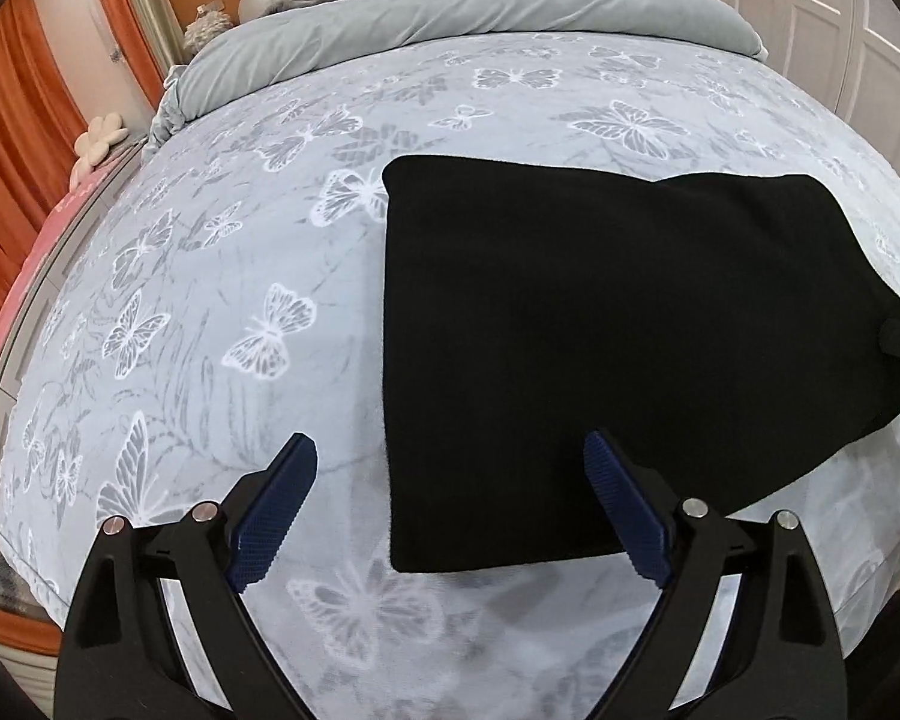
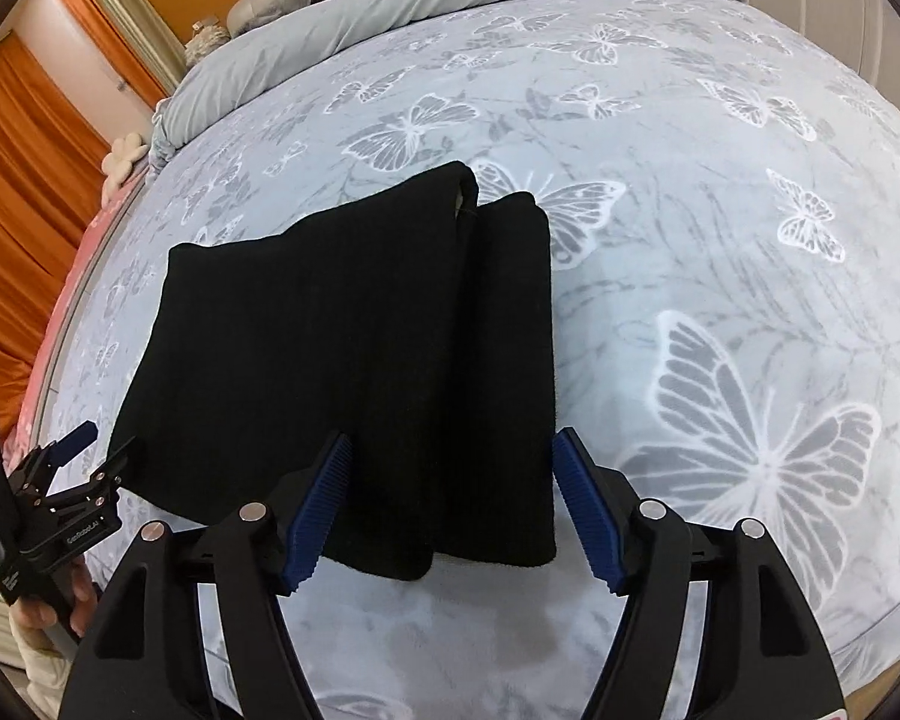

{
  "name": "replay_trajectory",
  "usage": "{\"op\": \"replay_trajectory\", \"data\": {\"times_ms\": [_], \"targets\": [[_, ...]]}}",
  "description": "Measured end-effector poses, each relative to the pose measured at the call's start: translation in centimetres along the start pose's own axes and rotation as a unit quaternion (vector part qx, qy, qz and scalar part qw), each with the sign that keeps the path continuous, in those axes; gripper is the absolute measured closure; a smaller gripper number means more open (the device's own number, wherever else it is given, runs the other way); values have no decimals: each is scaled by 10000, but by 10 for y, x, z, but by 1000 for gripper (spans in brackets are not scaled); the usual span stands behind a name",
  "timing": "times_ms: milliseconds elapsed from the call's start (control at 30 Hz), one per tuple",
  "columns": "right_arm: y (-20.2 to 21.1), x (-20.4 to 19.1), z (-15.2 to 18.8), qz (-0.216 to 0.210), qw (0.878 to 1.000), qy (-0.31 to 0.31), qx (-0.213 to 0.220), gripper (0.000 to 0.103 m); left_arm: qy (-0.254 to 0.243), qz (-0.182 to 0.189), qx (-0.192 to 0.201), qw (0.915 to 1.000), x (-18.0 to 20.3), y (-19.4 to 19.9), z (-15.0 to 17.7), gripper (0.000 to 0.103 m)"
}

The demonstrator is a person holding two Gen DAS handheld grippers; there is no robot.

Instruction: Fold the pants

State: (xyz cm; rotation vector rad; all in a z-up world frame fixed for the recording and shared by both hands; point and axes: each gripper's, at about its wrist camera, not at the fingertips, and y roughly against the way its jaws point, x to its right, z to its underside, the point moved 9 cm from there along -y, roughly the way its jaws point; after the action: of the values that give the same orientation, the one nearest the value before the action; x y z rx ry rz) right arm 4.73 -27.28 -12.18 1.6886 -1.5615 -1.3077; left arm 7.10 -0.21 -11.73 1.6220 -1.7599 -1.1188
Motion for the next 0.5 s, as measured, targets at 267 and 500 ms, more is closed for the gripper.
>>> {"op": "replay_trajectory", "data": {"times_ms": [267,500], "targets": [[-1,-2,1,-76,10000,-45,-16,27,206,377,-85,9990,3,-2,0,14],[-19,-6,6,-138,9994,-45,-322,17,1598,2044,-865,9619,-2,-33,5,9]]}}
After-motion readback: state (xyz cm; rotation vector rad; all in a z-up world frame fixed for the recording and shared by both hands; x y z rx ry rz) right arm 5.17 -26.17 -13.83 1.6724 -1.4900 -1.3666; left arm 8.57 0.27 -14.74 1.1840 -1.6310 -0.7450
